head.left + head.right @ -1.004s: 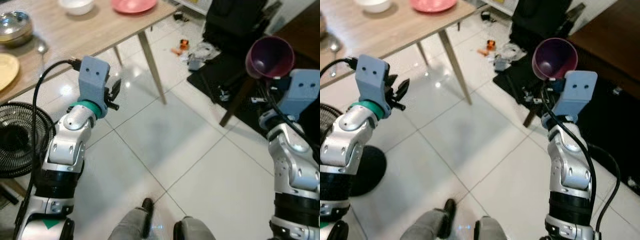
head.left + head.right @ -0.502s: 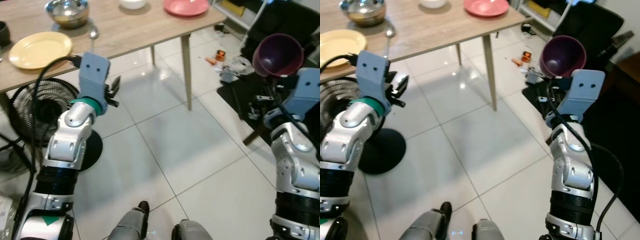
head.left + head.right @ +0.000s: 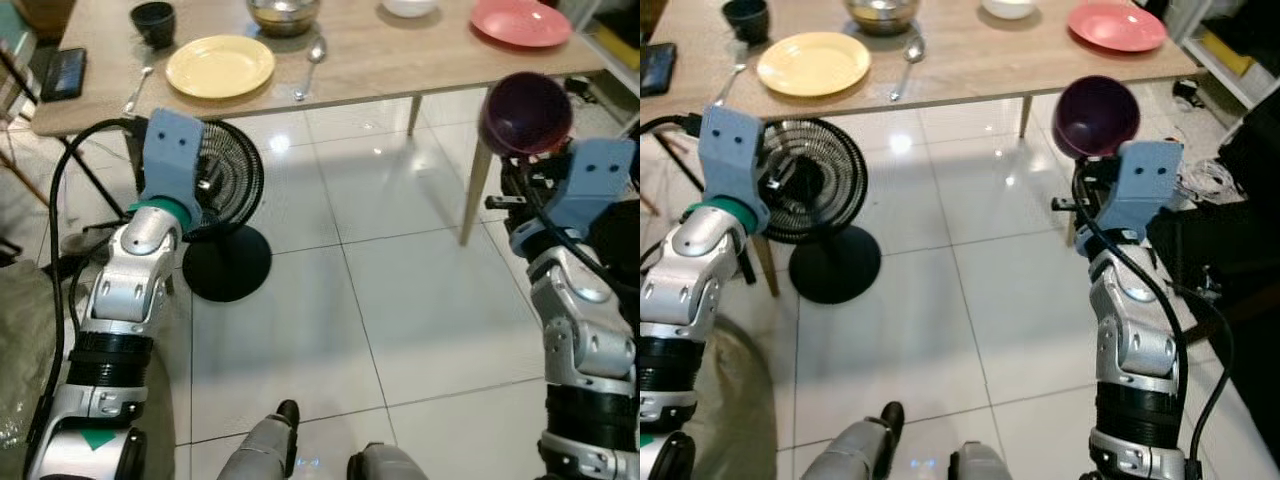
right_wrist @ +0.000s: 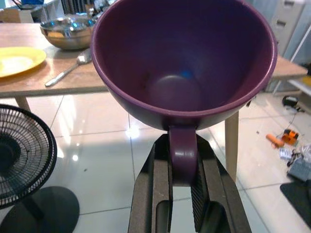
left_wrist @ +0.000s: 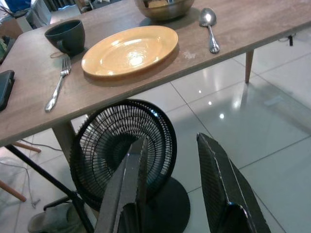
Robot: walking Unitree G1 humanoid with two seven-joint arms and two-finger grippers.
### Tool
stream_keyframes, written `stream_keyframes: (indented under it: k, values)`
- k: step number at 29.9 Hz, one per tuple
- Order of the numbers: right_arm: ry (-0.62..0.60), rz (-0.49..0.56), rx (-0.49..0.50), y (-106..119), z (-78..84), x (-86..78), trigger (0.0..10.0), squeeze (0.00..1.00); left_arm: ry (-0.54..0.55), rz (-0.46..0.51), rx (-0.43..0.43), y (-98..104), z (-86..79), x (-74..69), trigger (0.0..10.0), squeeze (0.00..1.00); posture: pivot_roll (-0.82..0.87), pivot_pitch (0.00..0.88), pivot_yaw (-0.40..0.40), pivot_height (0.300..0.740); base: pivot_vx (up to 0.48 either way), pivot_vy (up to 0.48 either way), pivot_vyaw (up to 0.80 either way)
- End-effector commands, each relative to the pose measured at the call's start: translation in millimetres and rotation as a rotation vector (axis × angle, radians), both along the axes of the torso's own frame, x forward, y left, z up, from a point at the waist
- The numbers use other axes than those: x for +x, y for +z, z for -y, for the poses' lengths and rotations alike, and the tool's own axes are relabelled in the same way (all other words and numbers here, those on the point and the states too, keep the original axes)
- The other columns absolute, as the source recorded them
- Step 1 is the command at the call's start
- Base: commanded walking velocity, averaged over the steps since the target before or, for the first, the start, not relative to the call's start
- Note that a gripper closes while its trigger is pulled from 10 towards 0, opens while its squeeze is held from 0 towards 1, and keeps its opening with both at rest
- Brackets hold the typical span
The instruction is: Setting the table
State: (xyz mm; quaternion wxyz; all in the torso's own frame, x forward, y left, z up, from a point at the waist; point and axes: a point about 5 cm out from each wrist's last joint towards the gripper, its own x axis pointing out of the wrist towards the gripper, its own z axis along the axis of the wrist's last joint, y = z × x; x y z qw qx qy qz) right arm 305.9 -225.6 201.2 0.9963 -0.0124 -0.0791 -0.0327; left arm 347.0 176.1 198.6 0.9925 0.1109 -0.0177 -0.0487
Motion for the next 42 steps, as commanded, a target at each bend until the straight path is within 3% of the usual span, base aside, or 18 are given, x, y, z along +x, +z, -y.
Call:
stream_keyframes:
  k: [1,42]
  values:
    - [-0.010,0.026,-0.002,3.7,2.1,-3.0,10.0,0.00,0.005,-0.004,0.014,-1.3,0.2,0.6,10.0,0.00,0.02,0.038,0.053,0.740,0.472,0.000,0.00]
    - [-0.033,0.055,0.022,7.0,4.7,-4.5,10.0,0.00,0.037,-0.022,0.035,-3.5,-1.9,4.3,10.0,0.00,0.02,0.049,0.057,0.740,0.476,0.000,0.00]
